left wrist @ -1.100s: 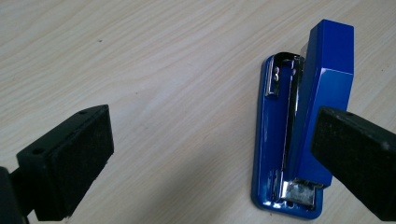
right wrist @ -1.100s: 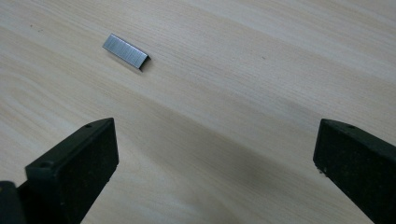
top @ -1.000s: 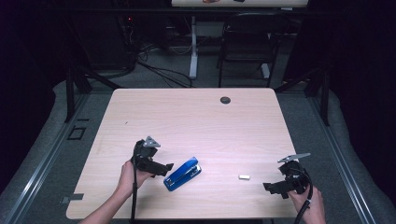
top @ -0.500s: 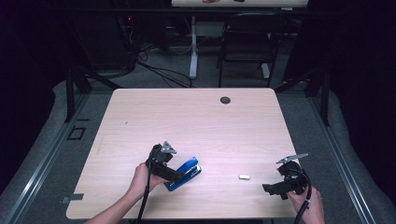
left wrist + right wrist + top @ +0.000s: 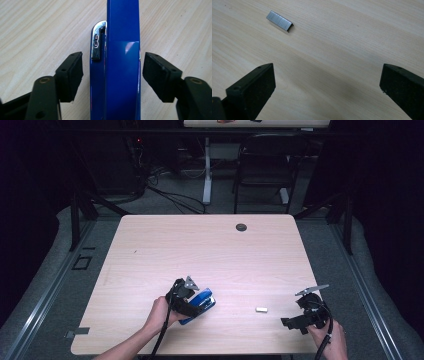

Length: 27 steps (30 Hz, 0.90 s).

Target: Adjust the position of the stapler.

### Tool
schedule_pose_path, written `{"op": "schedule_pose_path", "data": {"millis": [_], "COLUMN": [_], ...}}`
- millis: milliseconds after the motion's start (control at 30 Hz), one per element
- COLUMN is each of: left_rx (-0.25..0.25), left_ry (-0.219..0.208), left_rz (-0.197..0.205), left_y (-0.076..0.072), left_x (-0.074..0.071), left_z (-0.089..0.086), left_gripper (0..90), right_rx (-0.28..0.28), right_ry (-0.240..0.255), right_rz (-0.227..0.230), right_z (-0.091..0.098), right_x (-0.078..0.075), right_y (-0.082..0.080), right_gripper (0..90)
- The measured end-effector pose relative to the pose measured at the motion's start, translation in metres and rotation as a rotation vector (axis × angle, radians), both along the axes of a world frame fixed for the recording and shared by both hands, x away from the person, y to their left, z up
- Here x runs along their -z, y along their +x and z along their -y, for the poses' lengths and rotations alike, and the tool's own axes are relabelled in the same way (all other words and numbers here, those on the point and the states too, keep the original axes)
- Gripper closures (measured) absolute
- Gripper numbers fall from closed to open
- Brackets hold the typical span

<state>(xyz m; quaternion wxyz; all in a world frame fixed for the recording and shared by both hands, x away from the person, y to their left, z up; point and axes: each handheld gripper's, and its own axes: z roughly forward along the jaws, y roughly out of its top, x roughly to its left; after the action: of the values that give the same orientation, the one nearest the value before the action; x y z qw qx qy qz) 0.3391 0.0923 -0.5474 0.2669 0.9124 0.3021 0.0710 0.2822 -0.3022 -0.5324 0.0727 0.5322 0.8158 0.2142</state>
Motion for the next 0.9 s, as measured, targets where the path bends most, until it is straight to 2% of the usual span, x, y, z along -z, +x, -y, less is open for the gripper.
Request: {"op": "schedule_pose_path", "data": {"millis": [100,200,467,633,700,900], "left_rx": [0.016,0.025,0.049,0.053,0.053,0.074], "left_ry": [0.010,0.023,0.016,0.021,0.022,0.014], "left_rz": [-0.001,-0.006,0.008,0.005,0.007,0.012], "left_y": [-0.0002,-0.0008,-0.0022,-0.0027,-0.0024,-0.0013], "left_x": [0.0026,0.0050,0.0049,0.0043,0.0042,0.0047], "left_z": [0.0022,0.0035,0.0023,0.0022,0.0015,-0.0006], "left_gripper": [43.5,44.1,57.4,60.8,64.1,64.0], "right_rx": [-0.004,-0.006,-0.010,-0.011,-0.009,-0.019], "right_ry": [-0.013,-0.019,-0.013,-0.028,-0.018,-0.028], "right_rz": [-0.003,-0.004,-0.016,-0.010,-0.004,-0.005], "right_z": [-0.0002,-0.0001,-0.0009,-0.0014,-0.0022,-0.0031], "right_x": [0.0004,0.0004,0.0012,0.0017,0.0018,0.0015], "right_y": [-0.0001,-0.0001,0.0000,0.0000,-0.0001,0.0000], "right_gripper": [0.0,0.0,0.3,0.4,0.4,0.5]}}
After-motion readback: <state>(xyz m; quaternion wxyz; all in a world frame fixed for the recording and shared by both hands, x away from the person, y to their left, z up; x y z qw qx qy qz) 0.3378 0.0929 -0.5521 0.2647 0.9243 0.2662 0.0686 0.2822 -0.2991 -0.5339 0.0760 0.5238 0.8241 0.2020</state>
